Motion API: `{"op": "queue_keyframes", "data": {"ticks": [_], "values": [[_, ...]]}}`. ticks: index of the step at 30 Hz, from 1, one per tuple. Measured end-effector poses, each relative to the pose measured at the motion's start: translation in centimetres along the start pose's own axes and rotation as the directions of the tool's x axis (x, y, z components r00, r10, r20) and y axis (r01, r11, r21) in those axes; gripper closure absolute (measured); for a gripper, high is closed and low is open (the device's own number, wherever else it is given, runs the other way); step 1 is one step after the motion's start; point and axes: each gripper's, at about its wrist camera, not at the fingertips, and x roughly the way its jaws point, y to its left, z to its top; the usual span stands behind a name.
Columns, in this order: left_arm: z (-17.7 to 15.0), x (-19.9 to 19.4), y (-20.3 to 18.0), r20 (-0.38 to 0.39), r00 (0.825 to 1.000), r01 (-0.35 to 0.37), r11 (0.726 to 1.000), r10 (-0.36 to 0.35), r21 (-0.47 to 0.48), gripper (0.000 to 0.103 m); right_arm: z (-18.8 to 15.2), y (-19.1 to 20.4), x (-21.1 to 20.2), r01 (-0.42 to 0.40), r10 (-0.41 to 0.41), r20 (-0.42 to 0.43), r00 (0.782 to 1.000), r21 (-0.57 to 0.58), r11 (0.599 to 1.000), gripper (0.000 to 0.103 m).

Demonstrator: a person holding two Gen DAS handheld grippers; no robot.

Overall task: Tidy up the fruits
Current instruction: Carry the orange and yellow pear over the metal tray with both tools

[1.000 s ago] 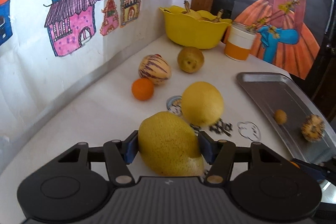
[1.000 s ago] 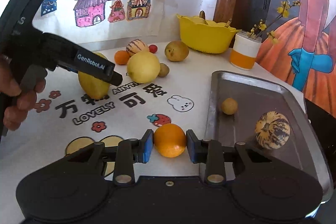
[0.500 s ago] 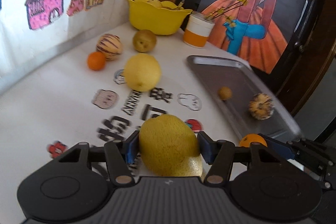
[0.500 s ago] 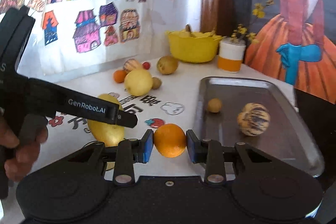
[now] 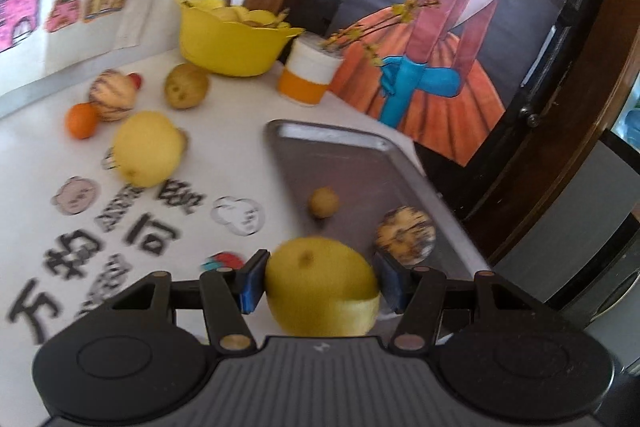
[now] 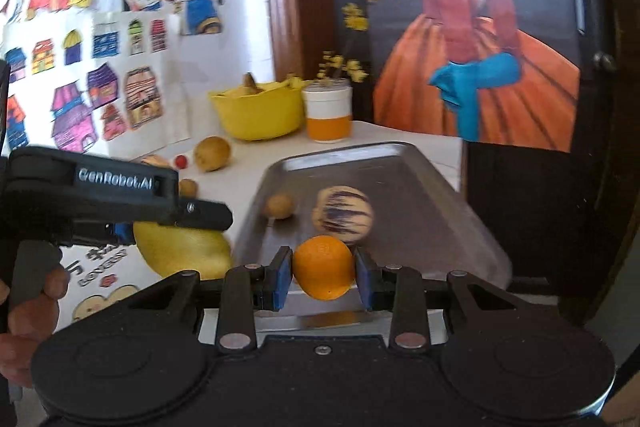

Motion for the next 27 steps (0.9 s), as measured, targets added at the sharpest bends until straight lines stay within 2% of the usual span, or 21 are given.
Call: {"op": "queue_keyframes", "data": {"ticks": [5, 12, 19, 25, 27], "values": [[0.4, 1.2, -2.5, 0.047, 0.999, 0.007, 0.998, -0.01, 0.067, 0.059, -0.3, -1.4, 0.2, -0.002, 0.002, 0.0, 1.0, 0.032, 0.999, 0.067], [-0.1, 3.6, -3.6, -0.013, 0.999, 0.032, 0.998, -0.031, 0.049, 0.06, -0.4, -2.0, 0.8, -0.018, 0.019, -0.022, 1.0, 0.047, 0.999, 0.067], [-0.2, 5.1, -4.4, -0.026, 0.999, 0.024, 0.998, -0.023, 0.061, 0.055, -0.6, -1.7, 1.0, -0.004, 0.005, -0.025, 1.0, 0.024, 1.0, 0.066], [-0.2, 5.2, -4.3, -0.018, 1.0, 0.012, 0.999, -0.011, 0.051, 0.049, -0.8, -1.7, 1.1, 0.011, -0.011, -0.028, 1.0, 0.025, 1.0, 0.059], [-0.1, 4.9, -3.9, -0.011, 1.0, 0.002, 0.999, -0.002, 0.044, 0.041, -0.8, -1.7, 1.0, 0.018, -0.018, -0.025, 1.0, 0.023, 1.0, 0.054]]}}
